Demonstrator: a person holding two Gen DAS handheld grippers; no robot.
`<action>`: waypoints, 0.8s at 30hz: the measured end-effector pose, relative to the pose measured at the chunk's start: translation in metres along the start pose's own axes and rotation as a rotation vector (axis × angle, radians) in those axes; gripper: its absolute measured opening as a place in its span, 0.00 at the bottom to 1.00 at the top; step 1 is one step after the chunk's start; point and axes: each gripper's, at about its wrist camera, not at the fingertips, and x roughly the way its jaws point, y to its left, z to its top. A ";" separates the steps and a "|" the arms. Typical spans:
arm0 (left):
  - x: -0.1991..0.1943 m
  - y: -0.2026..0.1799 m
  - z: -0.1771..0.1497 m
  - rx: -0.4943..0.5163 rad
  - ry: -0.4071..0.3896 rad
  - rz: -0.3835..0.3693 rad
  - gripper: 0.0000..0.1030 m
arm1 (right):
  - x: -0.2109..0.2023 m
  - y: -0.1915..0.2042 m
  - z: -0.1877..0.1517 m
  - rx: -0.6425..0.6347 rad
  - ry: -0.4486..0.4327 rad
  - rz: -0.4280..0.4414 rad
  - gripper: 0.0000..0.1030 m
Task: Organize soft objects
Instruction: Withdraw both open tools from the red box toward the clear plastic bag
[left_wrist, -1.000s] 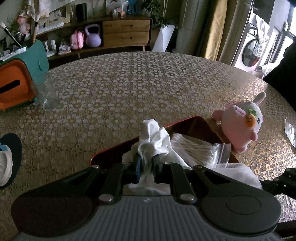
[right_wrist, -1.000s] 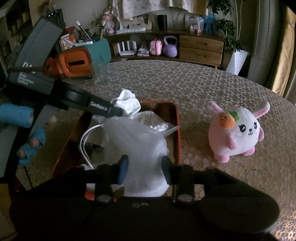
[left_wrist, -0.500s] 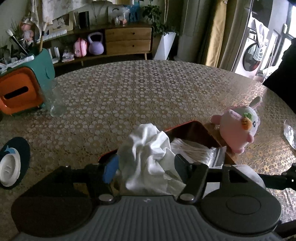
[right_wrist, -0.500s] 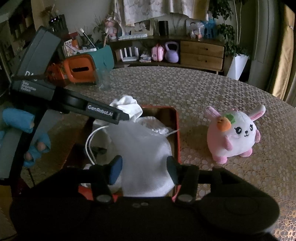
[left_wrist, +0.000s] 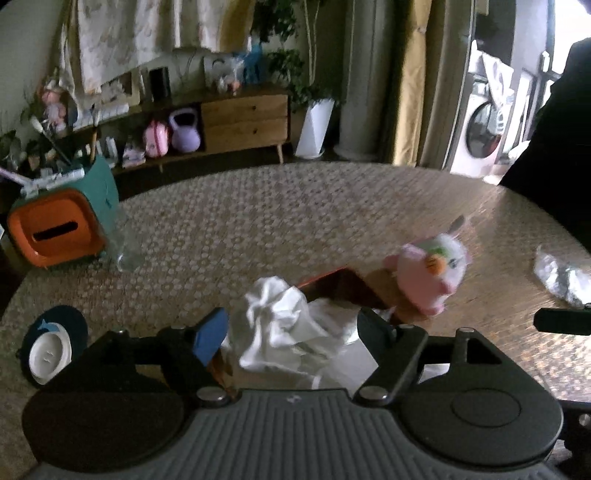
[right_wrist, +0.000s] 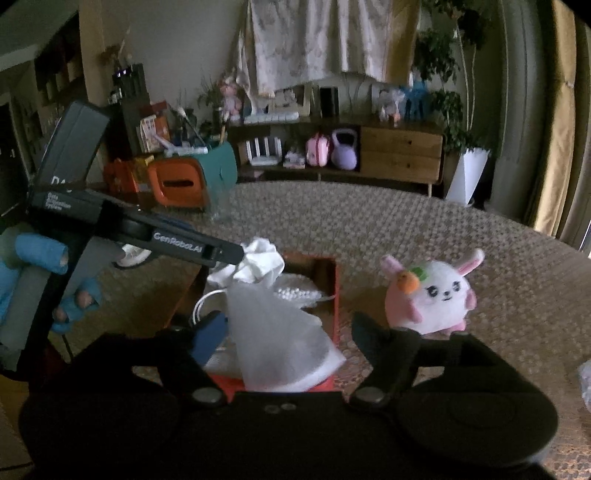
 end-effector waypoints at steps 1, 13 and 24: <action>-0.005 -0.003 0.000 0.002 -0.009 -0.006 0.76 | -0.006 -0.003 0.000 0.005 -0.007 0.001 0.78; -0.043 -0.076 0.002 0.076 -0.071 -0.161 0.83 | -0.067 -0.035 -0.018 0.058 -0.070 -0.048 0.90; -0.026 -0.172 0.000 0.165 -0.064 -0.325 0.86 | -0.116 -0.090 -0.046 0.088 -0.098 -0.142 0.96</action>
